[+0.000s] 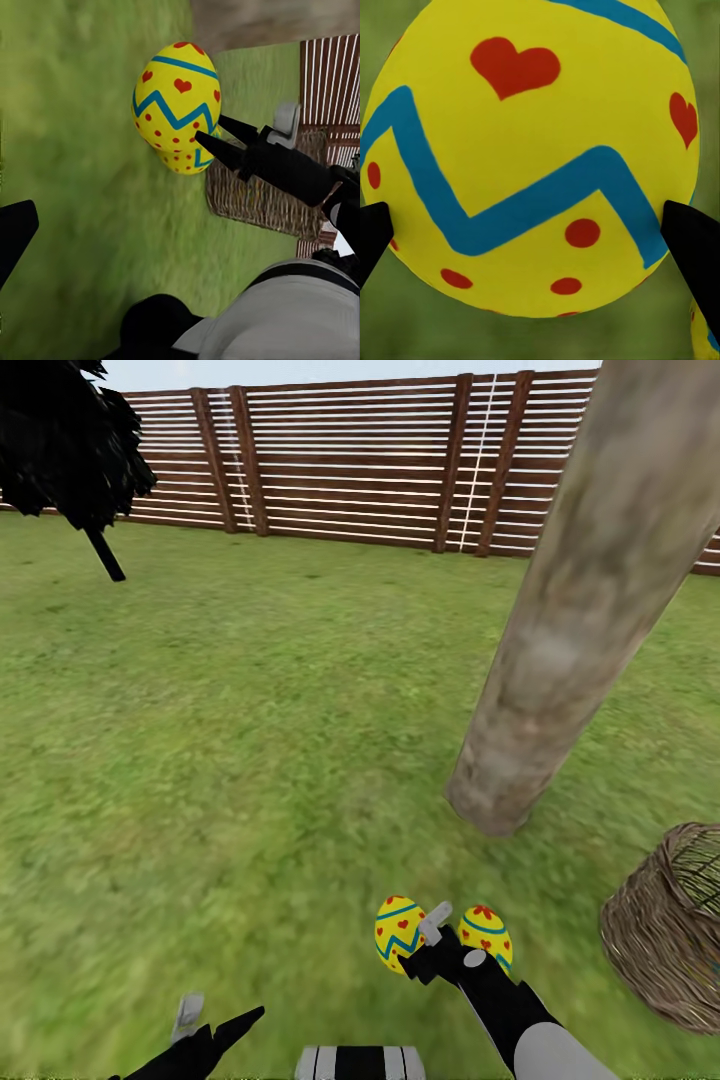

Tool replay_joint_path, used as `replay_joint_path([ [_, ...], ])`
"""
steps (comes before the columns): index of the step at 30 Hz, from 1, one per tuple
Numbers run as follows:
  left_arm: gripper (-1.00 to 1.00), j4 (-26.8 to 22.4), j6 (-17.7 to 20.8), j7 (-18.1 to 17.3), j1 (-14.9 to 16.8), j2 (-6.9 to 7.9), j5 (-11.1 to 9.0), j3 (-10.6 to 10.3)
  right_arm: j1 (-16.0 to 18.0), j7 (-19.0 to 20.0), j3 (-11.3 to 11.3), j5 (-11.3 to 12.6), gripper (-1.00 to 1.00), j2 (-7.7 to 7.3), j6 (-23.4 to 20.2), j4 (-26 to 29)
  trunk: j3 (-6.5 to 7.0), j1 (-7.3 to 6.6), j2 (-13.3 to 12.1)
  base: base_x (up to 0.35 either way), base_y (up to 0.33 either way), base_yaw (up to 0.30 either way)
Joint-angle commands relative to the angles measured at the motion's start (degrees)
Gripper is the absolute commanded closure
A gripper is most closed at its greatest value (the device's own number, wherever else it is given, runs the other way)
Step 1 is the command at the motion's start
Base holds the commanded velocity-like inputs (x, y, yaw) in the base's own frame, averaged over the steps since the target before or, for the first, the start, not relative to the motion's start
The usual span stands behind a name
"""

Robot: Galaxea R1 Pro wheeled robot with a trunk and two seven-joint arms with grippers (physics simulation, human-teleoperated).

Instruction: Take the three Easter eggs out of the wicker basket on the lawn in the garden, then place them on the lawn next to a single tree (choose any tree) so that all three eggs are next to the same tree and none are left in the basket.

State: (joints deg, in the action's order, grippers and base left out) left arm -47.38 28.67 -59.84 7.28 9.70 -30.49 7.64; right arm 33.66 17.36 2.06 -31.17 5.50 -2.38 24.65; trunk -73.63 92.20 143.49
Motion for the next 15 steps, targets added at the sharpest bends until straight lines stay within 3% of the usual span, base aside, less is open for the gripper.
replay_joint_path([
  [1,-1.0,0.0,0.51,-0.06,0.02,-0.01,-0.29,0.01,0.0,0.3,0.22,-0.29,1.0,0.04,-0.26,0.14,-0.27,0.01,0.03,0.0,0.0,0.0],
  [9,-1.0,0.0,0.51,-0.1,0.02,0.05,-0.29,0.01,0.0,0.3,0.28,-0.29,1.0,0.04,-0.22,0.14,-0.49,0.04,0.04,0.0,0.0,0.0],
  [15,-1.0,0.0,0.51,-0.1,0.02,0.05,-0.28,0.01,0.0,0.3,0.24,-0.29,1.0,0.04,-0.2,0.14,-1.82,0.19,0.13,0.0,0.0,0.0],
])
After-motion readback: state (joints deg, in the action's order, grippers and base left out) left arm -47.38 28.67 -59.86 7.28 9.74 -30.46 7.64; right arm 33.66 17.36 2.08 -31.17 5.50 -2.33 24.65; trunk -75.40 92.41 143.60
